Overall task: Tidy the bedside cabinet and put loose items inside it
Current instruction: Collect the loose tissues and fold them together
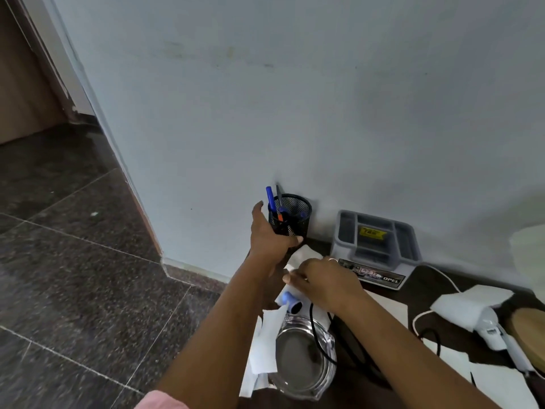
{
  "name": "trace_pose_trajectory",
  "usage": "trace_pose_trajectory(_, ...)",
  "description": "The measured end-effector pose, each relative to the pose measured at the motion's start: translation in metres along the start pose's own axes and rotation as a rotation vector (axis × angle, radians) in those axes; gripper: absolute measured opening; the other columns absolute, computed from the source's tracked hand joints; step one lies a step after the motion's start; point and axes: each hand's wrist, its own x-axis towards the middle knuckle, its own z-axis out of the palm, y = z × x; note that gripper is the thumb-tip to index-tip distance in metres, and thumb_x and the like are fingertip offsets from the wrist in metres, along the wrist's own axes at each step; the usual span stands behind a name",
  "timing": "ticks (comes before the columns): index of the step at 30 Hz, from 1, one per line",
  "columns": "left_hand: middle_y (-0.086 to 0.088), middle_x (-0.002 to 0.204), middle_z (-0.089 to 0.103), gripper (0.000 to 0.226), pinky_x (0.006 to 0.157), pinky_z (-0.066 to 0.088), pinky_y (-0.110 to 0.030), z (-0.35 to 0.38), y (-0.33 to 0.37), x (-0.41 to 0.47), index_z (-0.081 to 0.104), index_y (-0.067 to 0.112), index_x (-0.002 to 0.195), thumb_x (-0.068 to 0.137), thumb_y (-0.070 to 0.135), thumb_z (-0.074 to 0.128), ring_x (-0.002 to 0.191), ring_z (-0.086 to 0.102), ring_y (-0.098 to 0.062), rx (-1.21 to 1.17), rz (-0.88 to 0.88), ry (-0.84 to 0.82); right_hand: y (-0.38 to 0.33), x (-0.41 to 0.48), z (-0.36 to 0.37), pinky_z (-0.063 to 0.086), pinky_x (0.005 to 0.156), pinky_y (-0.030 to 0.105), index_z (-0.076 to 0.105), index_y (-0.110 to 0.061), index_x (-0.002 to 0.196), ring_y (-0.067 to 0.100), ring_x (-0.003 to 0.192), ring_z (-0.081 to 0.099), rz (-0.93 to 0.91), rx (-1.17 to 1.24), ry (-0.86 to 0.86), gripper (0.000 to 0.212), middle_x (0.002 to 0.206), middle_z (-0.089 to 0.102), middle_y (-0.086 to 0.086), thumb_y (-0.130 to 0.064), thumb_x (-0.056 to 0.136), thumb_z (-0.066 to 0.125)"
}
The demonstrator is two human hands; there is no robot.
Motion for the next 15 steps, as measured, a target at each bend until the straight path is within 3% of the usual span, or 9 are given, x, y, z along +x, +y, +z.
trace_pose_trajectory(1, 0.004, 0.13, 0.038, 0.103, 0.072, 0.045, -0.008, -0.006, 0.001, -0.006, 0.013, 0.026, 0.146, 0.069, 0.002, 0.077, 0.103, 0.045, -0.011, -0.027, -0.039, 0.0, -0.001, -0.001, -0.001, 0.042, 0.087, 0.038, 0.064, -0.027, 0.113, 0.023, 0.119, 0.046, 0.01, -0.016, 0.015, 0.048, 0.116, 0.062, 0.003, -0.059, 0.092, 0.036)
trace_pose_trajectory(3, -0.004, 0.145, 0.032, 0.095, 0.096, 0.045, -0.03, -0.022, 0.003, -0.018, 0.016, 0.026, 0.146, 0.073, 0.002, 0.073, 0.122, 0.042, -0.02, -0.043, -0.098, 0.03, -0.001, -0.004, -0.003, 0.044, 0.087, 0.038, 0.064, -0.028, 0.114, 0.024, 0.12, 0.046, -0.005, -0.011, 0.062, 0.042, 0.116, 0.063, 0.003, -0.054, 0.094, 0.038)
trace_pose_trajectory(5, -0.008, 0.145, 0.033, 0.083, 0.096, 0.047, -0.041, -0.037, 0.007, -0.036, 0.022, 0.025, 0.143, 0.078, 0.003, 0.069, 0.126, 0.042, -0.027, -0.022, -0.142, -0.005, 0.001, -0.01, -0.009, 0.047, 0.088, 0.038, 0.063, -0.029, 0.118, 0.021, 0.118, 0.05, -0.034, 0.105, 0.16, 0.036, 0.118, 0.064, 0.0, -0.049, 0.093, 0.044)
trace_pose_trajectory(8, 0.0, 0.127, 0.044, 0.063, 0.066, 0.054, -0.033, -0.053, 0.018, -0.066, 0.038, 0.027, 0.13, 0.081, -0.005, 0.06, 0.107, 0.051, -0.02, -0.029, -0.118, -0.152, 0.001, -0.024, -0.024, 0.05, 0.089, 0.028, 0.065, -0.026, 0.118, 0.009, 0.104, 0.061, -0.065, 0.431, 0.32, 0.033, 0.117, 0.067, -0.006, -0.034, 0.085, 0.064)
trace_pose_trajectory(10, 0.004, 0.121, 0.051, 0.058, 0.069, 0.057, -0.035, -0.06, 0.029, -0.087, 0.045, 0.026, 0.123, 0.08, -0.009, 0.057, 0.102, 0.056, -0.014, -0.029, -0.07, -0.205, -0.004, -0.039, -0.032, 0.048, 0.073, 0.01, 0.071, -0.025, 0.107, 0.0, 0.085, 0.064, -0.079, 0.643, 0.347, 0.031, 0.099, 0.071, -0.008, -0.021, 0.077, 0.075)
trace_pose_trajectory(11, 0.007, 0.117, 0.054, 0.059, 0.069, 0.058, -0.029, -0.063, 0.035, -0.097, 0.046, 0.025, 0.125, 0.079, -0.01, 0.058, 0.098, 0.058, -0.006, -0.012, -0.041, -0.218, -0.009, -0.048, -0.037, 0.048, 0.066, 0.007, 0.072, -0.026, 0.1, 0.0, 0.079, 0.065, -0.097, 0.743, 0.329, 0.028, 0.09, 0.071, -0.01, -0.016, 0.074, 0.077)
trace_pose_trajectory(13, 0.019, 0.107, 0.054, 0.062, 0.056, 0.05, -0.008, -0.07, 0.045, -0.118, 0.044, 0.026, 0.128, 0.079, -0.01, 0.06, 0.081, 0.059, 0.015, -0.002, -0.003, -0.24, -0.019, -0.067, -0.044, 0.053, 0.066, 0.012, 0.072, -0.026, 0.09, 0.009, 0.077, 0.069, -0.153, 0.909, 0.221, 0.024, 0.081, 0.073, -0.01, -0.009, 0.075, 0.076)
trace_pose_trajectory(15, 0.028, 0.102, 0.049, 0.063, 0.054, 0.045, -0.001, -0.078, 0.052, -0.14, 0.041, 0.03, 0.126, 0.08, -0.009, 0.061, 0.075, 0.052, 0.028, -0.011, 0.016, -0.238, -0.03, -0.085, -0.049, 0.056, 0.074, 0.021, 0.071, -0.02, 0.096, 0.014, 0.085, 0.07, -0.259, 0.979, 0.044, 0.021, 0.087, 0.075, -0.002, -0.007, 0.079, 0.073)
